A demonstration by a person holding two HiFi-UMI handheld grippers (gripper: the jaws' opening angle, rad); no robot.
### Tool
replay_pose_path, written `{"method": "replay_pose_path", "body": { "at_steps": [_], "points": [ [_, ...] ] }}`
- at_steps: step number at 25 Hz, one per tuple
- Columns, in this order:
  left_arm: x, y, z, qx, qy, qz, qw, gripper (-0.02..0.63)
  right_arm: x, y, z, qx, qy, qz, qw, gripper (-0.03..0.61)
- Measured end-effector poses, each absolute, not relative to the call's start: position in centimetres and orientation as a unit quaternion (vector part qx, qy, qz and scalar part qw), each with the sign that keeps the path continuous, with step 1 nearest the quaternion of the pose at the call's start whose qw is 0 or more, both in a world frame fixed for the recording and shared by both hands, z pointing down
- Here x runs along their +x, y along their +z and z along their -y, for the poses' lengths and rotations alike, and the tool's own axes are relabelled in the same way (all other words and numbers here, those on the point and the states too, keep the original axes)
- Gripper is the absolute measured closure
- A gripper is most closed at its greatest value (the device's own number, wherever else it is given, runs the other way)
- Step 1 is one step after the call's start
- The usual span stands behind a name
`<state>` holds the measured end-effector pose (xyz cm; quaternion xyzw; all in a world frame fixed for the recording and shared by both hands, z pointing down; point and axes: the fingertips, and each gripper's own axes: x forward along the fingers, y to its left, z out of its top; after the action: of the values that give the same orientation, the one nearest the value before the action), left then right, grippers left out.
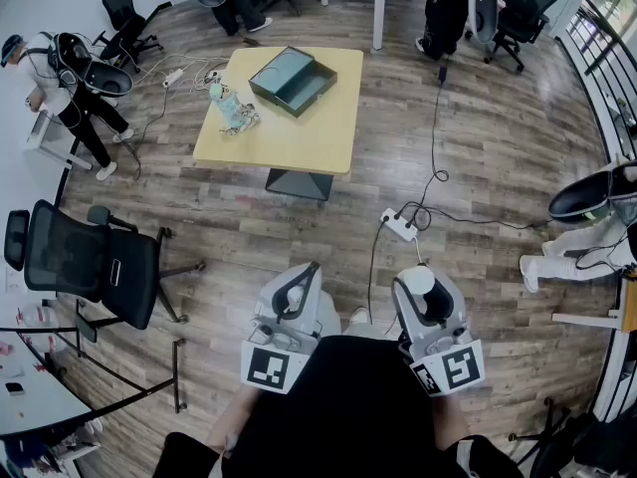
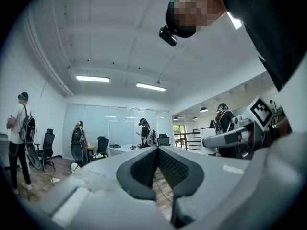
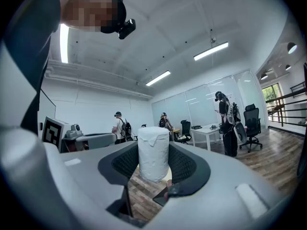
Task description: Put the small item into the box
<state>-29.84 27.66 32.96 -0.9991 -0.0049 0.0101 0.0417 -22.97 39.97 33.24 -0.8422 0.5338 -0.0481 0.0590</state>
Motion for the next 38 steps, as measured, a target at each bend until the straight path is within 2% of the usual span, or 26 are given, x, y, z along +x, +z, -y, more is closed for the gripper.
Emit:
{"method": "replay_pose_path", "body": {
  "at_steps": [6,26,32,38],
  "points": [
    [-31.2,32.1,-30.7,-0.998,-0.001,0.000,0.068,0.612,-25.0,32.4,-42.8,-0.832,-0.053,-0.550,0.055,0.396],
    [-31.2,32.4,-33.3,-0.999,0.002,-0.005,0.052,0.612,-25.3,32.9,-43.7,-0.823,-0.059,-0.562,0.060,0.396],
    [-29.9,33.8,-32.6,-1.000,0.000,-0.010,0.026,0.612,-24.1,34.1,-43.4,-0.822,-0.075,-0.562,0.058,0.396],
    [-26.3,34.2,-30.2,-1.000,-0.003,0.007,0.029,0.612,-20.6,34.4,-41.7,-0.831,-0.082,-0.547,0.058,0.396]
  ]
}}
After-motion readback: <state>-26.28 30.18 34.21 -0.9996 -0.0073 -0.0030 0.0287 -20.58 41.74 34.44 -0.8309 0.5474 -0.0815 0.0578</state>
